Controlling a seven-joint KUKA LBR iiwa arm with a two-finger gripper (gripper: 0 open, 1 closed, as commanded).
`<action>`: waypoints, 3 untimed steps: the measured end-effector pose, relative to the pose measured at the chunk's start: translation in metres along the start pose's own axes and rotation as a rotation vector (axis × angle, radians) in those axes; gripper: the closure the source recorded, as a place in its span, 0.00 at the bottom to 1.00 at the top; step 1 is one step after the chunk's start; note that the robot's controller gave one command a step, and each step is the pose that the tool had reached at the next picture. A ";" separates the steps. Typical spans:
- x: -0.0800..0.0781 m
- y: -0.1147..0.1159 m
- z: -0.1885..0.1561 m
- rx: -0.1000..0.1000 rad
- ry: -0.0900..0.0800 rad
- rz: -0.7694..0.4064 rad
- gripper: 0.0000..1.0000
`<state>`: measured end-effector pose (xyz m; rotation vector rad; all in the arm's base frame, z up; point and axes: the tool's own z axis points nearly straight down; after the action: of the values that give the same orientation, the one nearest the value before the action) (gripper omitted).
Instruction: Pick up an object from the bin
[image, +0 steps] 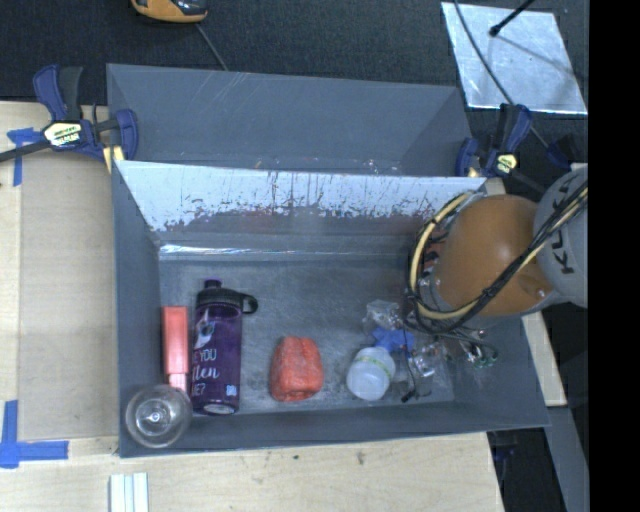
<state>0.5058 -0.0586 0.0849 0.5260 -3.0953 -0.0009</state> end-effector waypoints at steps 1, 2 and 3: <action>0.004 -0.003 0.003 0.001 0.000 -0.250 0.00; 0.011 -0.006 0.014 0.004 -0.006 -0.561 1.00; 0.011 -0.006 0.014 0.004 -0.006 -0.561 1.00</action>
Offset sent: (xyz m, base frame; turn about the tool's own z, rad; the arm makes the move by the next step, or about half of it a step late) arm -0.0110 -0.0088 -0.0149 -0.5639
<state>0.4969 -0.0675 0.0710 1.3657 -2.8349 0.0031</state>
